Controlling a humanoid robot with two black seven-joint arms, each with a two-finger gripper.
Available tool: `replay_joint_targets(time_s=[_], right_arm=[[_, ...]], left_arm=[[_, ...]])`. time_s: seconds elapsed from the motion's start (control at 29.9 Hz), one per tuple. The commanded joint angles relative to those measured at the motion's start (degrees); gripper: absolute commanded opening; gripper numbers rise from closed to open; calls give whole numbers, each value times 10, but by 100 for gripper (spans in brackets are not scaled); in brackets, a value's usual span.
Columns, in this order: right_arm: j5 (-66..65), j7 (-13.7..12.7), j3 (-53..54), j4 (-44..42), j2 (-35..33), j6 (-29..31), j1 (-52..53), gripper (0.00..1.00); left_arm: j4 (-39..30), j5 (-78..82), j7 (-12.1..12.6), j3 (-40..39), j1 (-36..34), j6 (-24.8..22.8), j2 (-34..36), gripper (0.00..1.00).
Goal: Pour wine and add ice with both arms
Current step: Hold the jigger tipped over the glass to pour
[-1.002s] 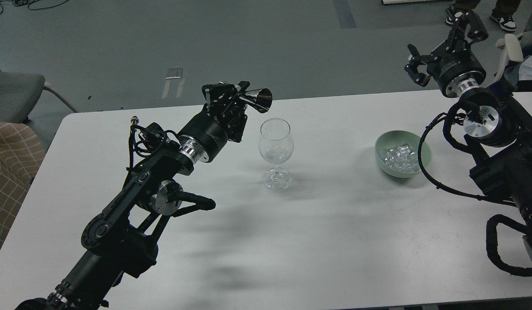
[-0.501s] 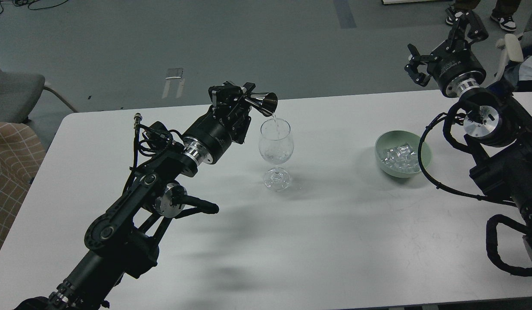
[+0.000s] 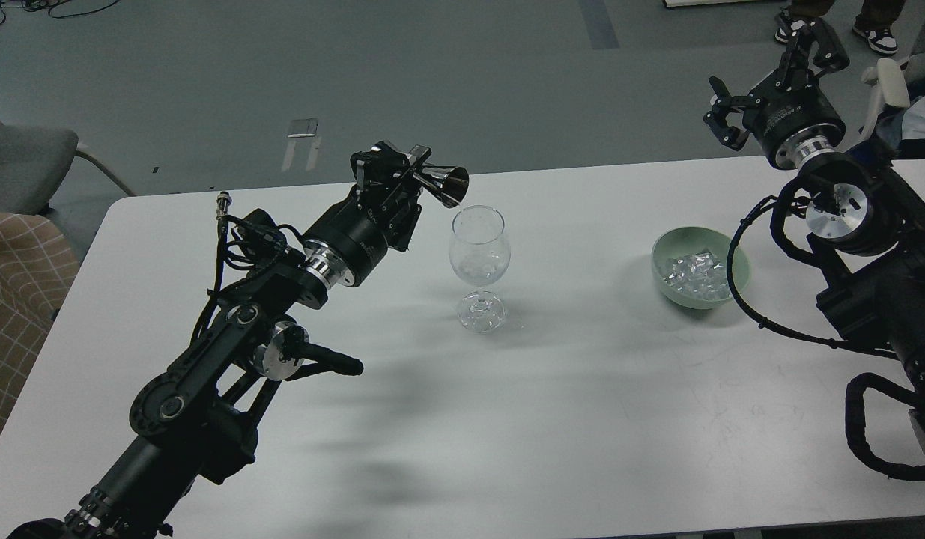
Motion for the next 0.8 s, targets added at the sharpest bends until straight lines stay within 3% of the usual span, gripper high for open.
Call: replay_joint_targets(time_s=[0.0, 0.77], right_arm=[[0, 2, 0, 0, 0, 0, -3, 100], [0, 2, 3, 7, -5, 1, -6, 100]], left_arm=[[0, 9, 0, 0, 0, 0, -1, 0], [-1, 76, -8, 43, -13, 3, -1, 0]])
